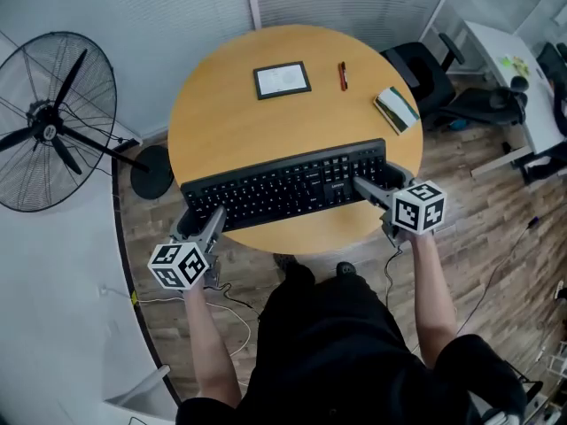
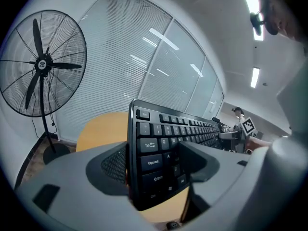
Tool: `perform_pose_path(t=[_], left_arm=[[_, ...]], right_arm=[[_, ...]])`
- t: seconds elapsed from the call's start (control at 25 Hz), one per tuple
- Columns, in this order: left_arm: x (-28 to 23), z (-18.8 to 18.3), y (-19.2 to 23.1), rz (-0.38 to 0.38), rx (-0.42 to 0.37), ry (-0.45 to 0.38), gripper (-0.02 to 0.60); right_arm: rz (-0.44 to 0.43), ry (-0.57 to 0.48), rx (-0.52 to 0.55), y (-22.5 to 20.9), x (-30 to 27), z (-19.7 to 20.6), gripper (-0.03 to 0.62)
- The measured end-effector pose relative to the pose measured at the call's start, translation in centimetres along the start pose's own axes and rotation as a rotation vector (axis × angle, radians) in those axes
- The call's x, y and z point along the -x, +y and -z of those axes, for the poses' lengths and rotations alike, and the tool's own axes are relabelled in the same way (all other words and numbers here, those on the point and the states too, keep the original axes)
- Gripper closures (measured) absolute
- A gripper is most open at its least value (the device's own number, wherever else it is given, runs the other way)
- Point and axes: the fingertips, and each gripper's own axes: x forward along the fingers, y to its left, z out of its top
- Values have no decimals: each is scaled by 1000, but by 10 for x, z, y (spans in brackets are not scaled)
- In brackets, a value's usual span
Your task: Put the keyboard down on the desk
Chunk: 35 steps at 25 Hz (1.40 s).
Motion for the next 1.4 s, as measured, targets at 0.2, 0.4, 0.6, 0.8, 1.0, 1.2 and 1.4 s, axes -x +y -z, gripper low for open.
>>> perform_pose_path(t=[0.2,0.4,0.6,0.8,1.0,1.2,1.4], left_arm=[[-17,-2,24,57,-12,45,278],[-34,10,11,84,-8,85,278],[-48,13,24,103,-6,128,278],[-76,23,30,117,17,185,278],[-105,43,31,153,33,232,278],[-131,66,32,172,68,278,279],[-153,82,33,167,92,316,279]], right_arm=[[61,-2,-50,7,-11,12,253],[94,12,-86,-9,2,27,253],[116,34,-129,-12,-10,36,255],[138,74,-173,-30,-21,46,253],[173,93,-193,-51,-24,63,253],[193,123,-210,-73,-32,78,252],[203,153,-240,-95,-42,92,246]])
